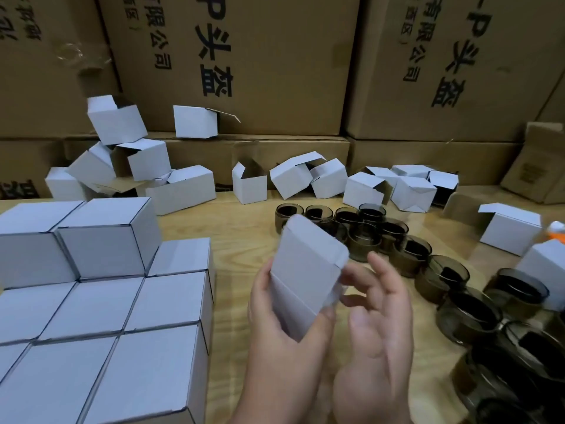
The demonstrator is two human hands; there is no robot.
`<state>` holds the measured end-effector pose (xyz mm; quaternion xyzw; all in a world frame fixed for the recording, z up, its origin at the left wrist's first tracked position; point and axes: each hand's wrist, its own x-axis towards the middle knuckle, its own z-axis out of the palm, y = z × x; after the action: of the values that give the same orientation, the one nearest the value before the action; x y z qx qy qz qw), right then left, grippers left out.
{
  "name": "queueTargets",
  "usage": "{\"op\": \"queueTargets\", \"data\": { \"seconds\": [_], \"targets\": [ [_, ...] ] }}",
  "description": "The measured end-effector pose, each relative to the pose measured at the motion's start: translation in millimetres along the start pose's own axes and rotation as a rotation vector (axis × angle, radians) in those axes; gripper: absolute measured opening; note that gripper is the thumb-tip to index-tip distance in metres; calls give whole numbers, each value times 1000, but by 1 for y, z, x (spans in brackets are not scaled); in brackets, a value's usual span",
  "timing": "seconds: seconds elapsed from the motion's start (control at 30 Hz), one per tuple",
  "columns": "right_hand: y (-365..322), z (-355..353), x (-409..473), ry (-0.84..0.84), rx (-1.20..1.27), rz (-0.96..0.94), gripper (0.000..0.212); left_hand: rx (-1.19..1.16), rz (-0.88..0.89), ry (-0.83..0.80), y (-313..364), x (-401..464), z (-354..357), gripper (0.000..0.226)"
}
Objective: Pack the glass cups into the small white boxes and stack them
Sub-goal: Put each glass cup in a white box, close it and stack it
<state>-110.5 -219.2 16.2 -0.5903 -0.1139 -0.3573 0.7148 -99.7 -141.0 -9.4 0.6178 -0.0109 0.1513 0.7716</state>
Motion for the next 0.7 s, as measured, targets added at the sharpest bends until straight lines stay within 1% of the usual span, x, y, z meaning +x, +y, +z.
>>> {"op": "queueTargets", "data": {
  "seconds": [0.07,0.13,0.27,0.33,0.4,0.43,0.5,0.53,0.63,0.7],
  "targets": [
    [5,-2,1,28,-126,-47,56,-43,10,11,2,-1,-1,90],
    [9,-3,3,59,-186,9,56,-69,7,34,3,-1,-1,84],
    [20,-2,13,88,-131,286,50,-134,-52,49,2,2,-3,65],
    [24,-2,18,98,-15,468,47,-174,-81,35,3,3,-4,58],
    [26,-1,21,81,130,585,48,-197,-92,49,4,2,-4,53],
    [27,-1,22,68,161,599,47,-199,-91,63,4,3,-4,46],
    [27,-2,24,32,158,583,37,-208,-89,109,5,5,-3,29],
    [26,-2,25,5,149,571,36,-212,-99,146,7,6,-2,26],
    [28,-2,24,-39,107,520,46,-264,-121,246,6,11,-3,15],
    [30,-1,22,-51,93,476,41,-293,-117,264,5,11,-4,19]
  ]
}}
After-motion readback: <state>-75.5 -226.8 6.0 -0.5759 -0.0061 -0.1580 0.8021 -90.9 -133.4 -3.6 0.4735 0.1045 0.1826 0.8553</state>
